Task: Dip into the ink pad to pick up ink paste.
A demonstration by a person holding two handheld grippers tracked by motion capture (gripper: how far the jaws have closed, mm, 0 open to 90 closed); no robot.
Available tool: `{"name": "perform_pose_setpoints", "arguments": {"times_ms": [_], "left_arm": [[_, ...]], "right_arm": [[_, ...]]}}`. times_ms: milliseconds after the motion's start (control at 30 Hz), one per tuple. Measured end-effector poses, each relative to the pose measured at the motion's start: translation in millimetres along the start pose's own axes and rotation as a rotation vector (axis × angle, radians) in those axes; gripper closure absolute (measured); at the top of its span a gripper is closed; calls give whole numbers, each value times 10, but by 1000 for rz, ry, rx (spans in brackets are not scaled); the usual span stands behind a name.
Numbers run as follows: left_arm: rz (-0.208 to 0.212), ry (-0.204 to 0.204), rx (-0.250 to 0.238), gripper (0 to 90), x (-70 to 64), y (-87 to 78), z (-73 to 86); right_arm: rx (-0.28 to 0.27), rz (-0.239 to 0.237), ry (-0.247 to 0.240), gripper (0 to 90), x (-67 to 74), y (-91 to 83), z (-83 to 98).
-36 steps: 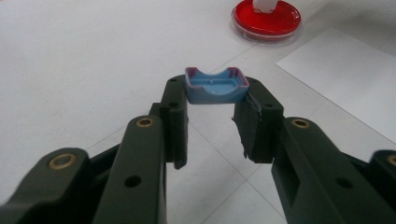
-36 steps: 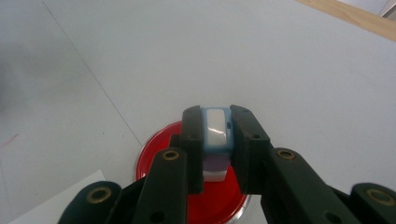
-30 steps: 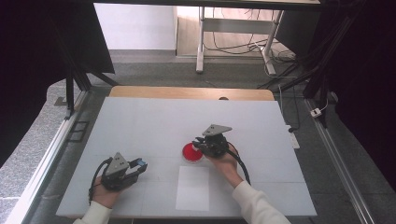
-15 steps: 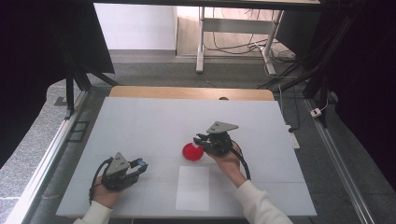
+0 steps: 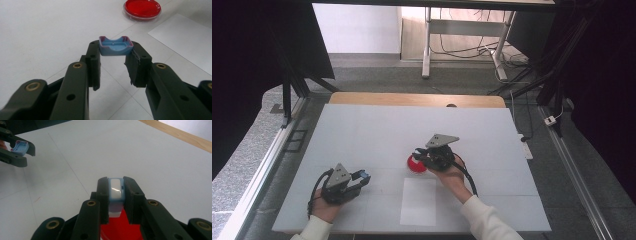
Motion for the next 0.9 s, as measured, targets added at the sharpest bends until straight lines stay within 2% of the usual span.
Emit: {"name": "perform_pose_setpoints", "arguments": {"times_ms": [600, 900], "left_arm": [[1, 4, 2, 650, -2, 10, 6], [2, 5, 4, 651, -5, 14, 10]], "right_arm": [[47, -18, -2, 751, 35, 104, 90], [81, -5, -12, 751, 17, 159, 166]]}}
Point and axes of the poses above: each handheld gripper's, and its own axes: y roughly forward along the jaws, z roughly out of its underside, x roughly to its left, the point moved 8 cm from there along y, roughly forward along the jaws, and after that the axes turned 9 degrees about -y, right-handed, at the moved point
